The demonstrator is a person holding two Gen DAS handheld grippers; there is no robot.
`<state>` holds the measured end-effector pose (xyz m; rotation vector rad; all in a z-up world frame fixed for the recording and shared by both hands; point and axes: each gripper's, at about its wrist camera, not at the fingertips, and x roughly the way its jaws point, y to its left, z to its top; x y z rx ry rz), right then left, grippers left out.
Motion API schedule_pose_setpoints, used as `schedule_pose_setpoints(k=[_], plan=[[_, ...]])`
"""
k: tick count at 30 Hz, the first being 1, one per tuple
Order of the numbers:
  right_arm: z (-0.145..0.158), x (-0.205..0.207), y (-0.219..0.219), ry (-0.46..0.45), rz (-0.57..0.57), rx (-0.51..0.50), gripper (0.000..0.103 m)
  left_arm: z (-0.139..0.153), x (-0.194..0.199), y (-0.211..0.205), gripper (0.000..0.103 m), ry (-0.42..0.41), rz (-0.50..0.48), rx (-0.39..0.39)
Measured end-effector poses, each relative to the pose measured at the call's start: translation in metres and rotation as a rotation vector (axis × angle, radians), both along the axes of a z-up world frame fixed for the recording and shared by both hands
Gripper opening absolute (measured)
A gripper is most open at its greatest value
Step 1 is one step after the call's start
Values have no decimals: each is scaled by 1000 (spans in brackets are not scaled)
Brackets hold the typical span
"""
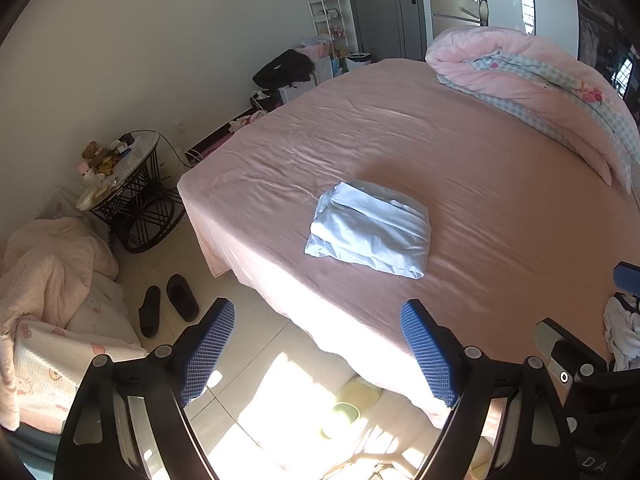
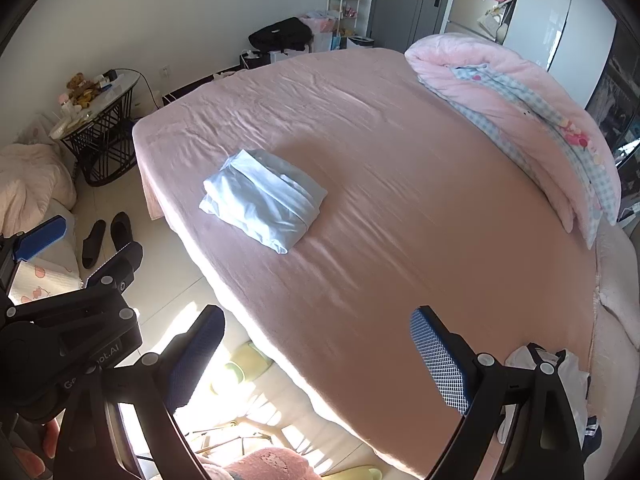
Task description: Fold clothes
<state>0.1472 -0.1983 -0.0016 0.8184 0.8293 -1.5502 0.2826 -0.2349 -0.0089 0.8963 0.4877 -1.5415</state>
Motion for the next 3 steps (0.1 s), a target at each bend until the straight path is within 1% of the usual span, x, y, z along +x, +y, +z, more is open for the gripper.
schedule_pose_setpoints(k=[3], plan=[[1, 0, -1, -4, 0, 1, 94, 1, -1, -1, 85, -4, 2, -4]])
